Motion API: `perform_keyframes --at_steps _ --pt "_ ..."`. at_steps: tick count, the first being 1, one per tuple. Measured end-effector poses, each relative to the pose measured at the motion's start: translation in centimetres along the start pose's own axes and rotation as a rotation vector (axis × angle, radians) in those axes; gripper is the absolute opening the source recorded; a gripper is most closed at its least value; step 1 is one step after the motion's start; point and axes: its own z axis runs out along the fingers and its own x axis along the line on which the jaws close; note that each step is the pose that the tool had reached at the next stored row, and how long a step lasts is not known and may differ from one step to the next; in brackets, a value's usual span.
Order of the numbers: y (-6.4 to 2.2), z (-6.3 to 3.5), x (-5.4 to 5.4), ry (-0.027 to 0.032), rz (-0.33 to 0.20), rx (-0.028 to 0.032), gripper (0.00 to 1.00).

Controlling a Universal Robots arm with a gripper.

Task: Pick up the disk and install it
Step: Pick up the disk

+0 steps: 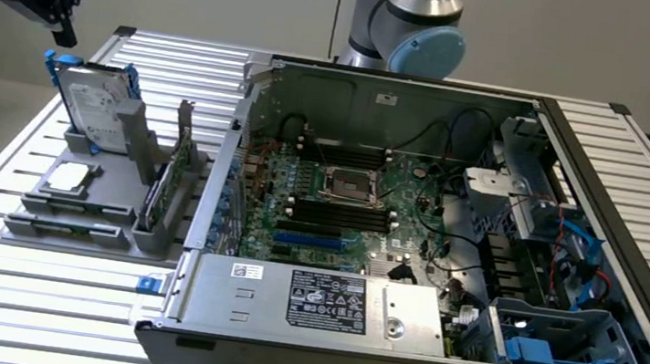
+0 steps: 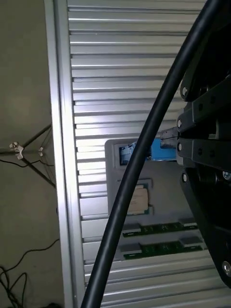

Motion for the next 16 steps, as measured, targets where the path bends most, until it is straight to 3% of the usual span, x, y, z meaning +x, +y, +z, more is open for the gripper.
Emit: perform_keyframes --at_steps 4,8,10,13,14,16 --pt "0.01 0.00 0.01 0.0003 -0.035 -0.0009 0.11" --pt "-0.02 0.02 0.07 0.0003 -0.057 -0.0064 0.12" --pt "-0.07 0.00 0.08 0.0006 -0.063 -0.0105 0.17" --pt "-0.20 0.01 0.09 0.0007 -0.069 -0.0150 0.36" --pt "-0.24 0.01 0.09 0.0007 -0.071 -0.0164 0.36" --pt "-0.27 0.02 0.11 0.0007 -0.074 -0.0193 0.47"
